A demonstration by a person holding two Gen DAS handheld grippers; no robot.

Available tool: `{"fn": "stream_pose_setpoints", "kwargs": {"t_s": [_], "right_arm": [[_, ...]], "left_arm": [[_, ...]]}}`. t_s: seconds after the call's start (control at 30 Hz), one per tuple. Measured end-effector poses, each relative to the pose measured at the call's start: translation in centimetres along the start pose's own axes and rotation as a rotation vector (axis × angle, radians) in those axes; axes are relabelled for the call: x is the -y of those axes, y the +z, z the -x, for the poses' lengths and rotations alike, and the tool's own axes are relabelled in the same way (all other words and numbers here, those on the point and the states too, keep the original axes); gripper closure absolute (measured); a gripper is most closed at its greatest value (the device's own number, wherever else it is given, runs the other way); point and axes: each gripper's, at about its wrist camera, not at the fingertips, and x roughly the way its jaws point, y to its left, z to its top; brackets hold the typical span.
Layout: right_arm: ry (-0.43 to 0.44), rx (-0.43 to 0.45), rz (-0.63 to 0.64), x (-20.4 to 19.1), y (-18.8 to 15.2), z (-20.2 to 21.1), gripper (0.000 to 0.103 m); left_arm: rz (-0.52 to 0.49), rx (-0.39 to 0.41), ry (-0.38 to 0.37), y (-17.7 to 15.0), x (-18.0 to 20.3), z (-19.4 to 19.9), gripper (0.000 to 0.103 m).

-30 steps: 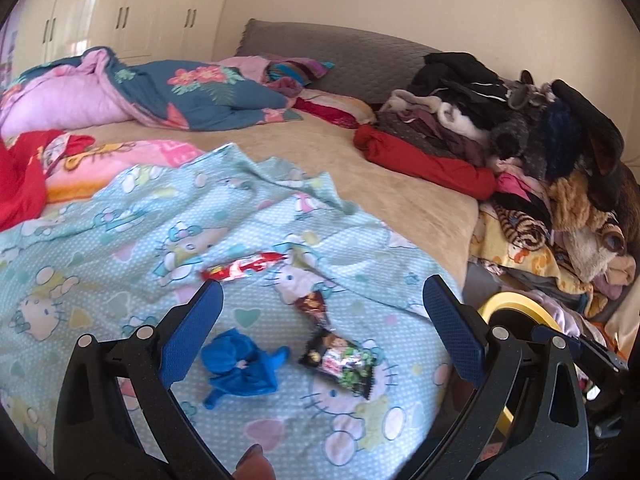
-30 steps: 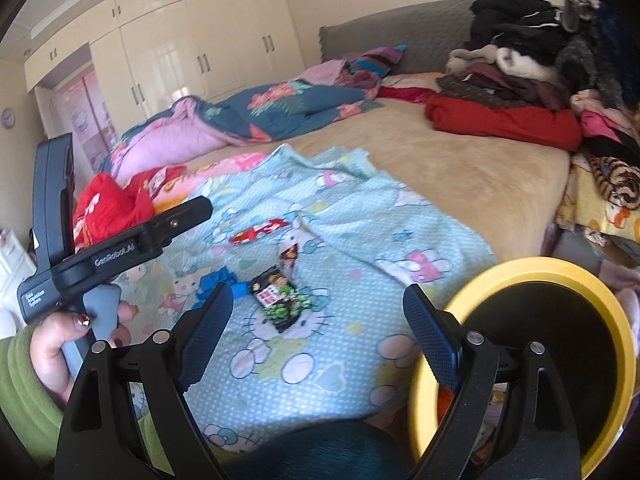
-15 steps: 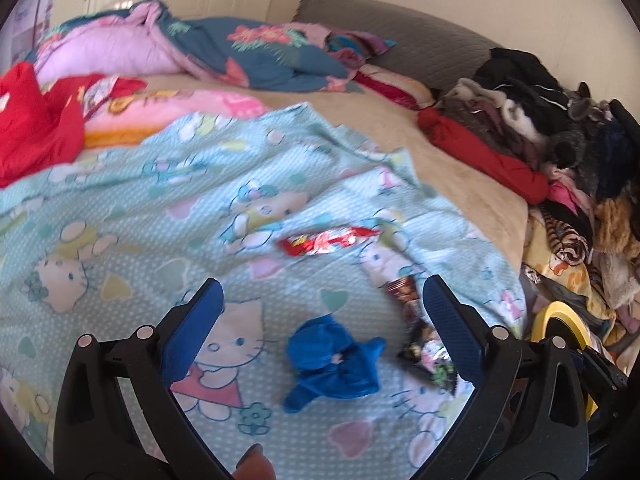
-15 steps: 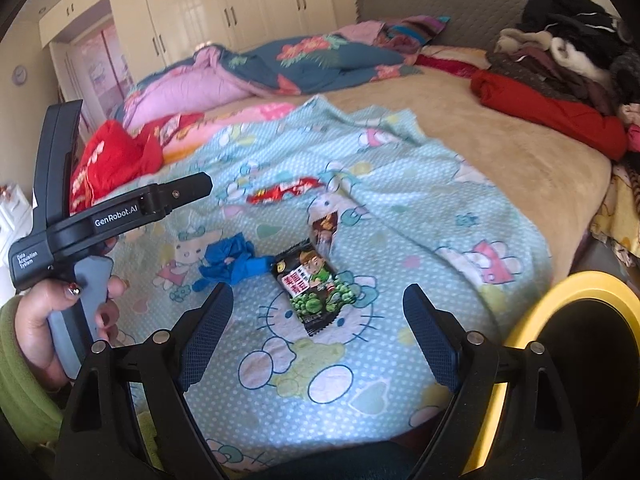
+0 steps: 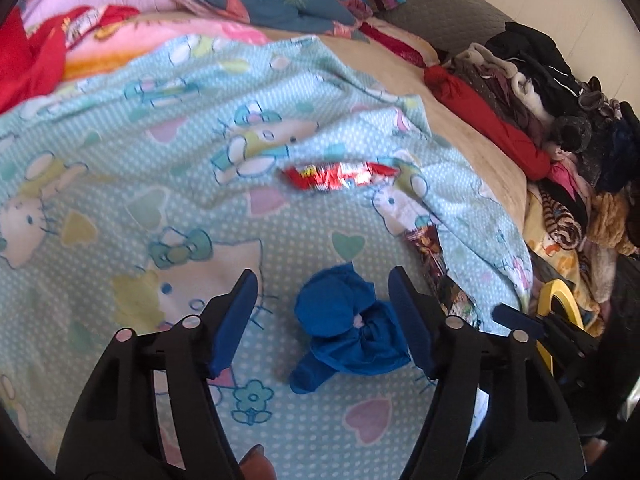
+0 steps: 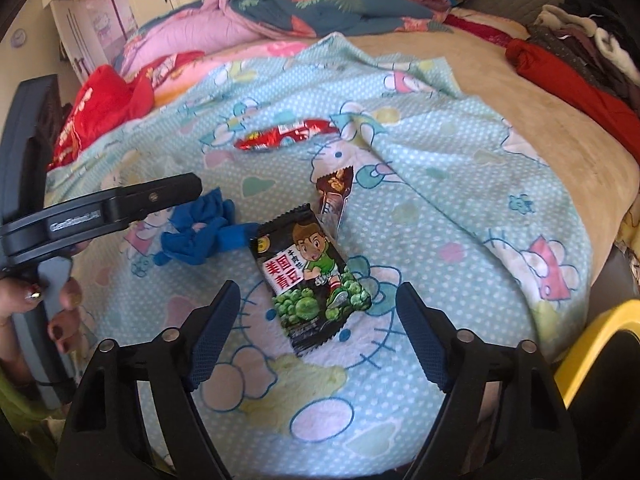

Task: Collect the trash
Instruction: 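Close the left tool on the blue glove while the right tool grasps the green snack packet, then carry the glove and snack packet in both tools over the yellow-rimmed bin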

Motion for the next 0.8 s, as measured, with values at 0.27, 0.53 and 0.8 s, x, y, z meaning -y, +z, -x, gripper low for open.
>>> {"fn": "stream_pose_setpoints", "kwargs": {"t_s": [0.27, 0.53, 0.8], "right_arm": [[0.051, -0.052, -0.028, 0.8, 0.0, -1.9, 0.052], [0.101, -0.026, -0.121, 1.9, -1.3, -0.3, 0.073], [0.11, -0.004, -0.09, 0.9, -1.6, 0.7, 0.086]], "left_arm": [[-0.028, -0.068, -0.017, -1.2, 0.7, -1.7, 0.058], [-0.076, -0.078, -0.012, -1.5, 1.6, -2.1, 0.082], [-0.088, -0.041, -0.033, -1.0, 2.4, -0.8, 0.09]]}}
